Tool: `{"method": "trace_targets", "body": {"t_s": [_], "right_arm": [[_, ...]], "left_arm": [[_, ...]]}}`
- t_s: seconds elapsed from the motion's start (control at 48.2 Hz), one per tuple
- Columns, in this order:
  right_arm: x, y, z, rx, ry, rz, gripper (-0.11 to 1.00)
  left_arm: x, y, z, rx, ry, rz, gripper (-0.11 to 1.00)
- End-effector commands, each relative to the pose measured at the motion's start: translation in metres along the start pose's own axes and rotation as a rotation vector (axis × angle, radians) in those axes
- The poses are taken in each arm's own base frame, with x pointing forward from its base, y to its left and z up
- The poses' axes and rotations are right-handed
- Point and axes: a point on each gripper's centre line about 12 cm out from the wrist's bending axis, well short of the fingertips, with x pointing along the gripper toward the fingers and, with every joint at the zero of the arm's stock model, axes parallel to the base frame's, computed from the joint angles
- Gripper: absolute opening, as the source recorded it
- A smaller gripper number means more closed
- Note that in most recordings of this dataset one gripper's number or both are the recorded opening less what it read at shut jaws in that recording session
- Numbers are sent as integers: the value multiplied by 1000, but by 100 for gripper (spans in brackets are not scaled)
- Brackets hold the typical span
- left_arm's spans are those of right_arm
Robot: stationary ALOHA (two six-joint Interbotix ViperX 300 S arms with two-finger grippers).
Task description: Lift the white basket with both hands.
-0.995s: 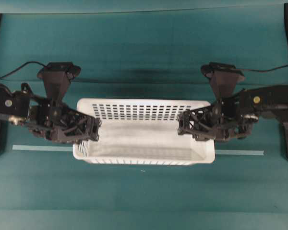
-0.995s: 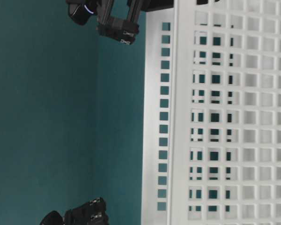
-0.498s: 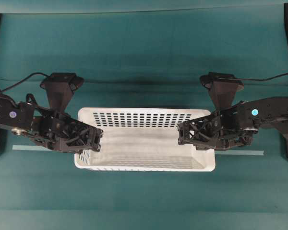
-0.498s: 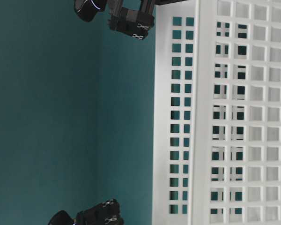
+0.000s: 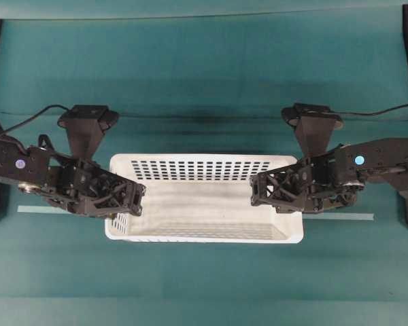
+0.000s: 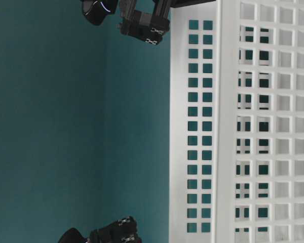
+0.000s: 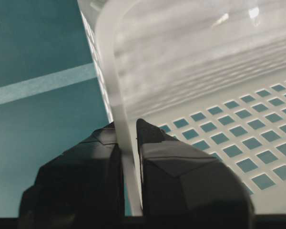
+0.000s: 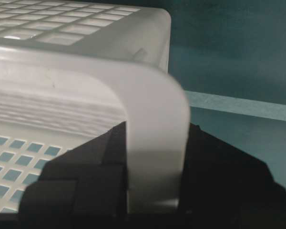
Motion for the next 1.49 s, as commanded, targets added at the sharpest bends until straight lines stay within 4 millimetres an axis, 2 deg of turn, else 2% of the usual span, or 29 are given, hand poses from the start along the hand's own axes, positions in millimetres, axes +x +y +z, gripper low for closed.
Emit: {"method": "trace_targets", "body": {"t_s": [0.0, 0.477, 0.601, 0.746, 0.809, 0.892, 0.954, 1.016, 1.203, 1.472], "right_arm": [[6, 1, -6, -34, 5, 0, 17], [12, -7, -9, -33, 10, -26, 17], [11, -5, -9, -40, 9, -11, 24], [12, -3, -8, -46, 5, 18, 46], [11, -4, -9, -45, 6, 16, 61], [11, -6, -9, -51, 4, 4, 81], [11, -7, -6, -57, -3, -5, 91], [11, -7, -5, -59, -7, -7, 97], [10, -9, -4, -57, -8, -14, 97], [-7, -9, 1, -35, -13, -19, 97]], "left_arm": [[-4, -1, -2, 22, -3, -12, 0], [3, 1, -4, 33, -2, -57, 0], [3, 2, -4, 32, -2, -59, 3], [4, 4, -4, 32, -2, -54, 23], [4, 4, -4, 32, -2, -54, 39], [4, 4, -4, 32, -3, -56, 66], [4, 4, -4, 32, -3, -56, 83], [4, 4, -4, 32, -3, -56, 94], [3, 6, -4, 32, -2, -54, 92], [-2, -1, -4, 31, -5, -79, 93]]}}
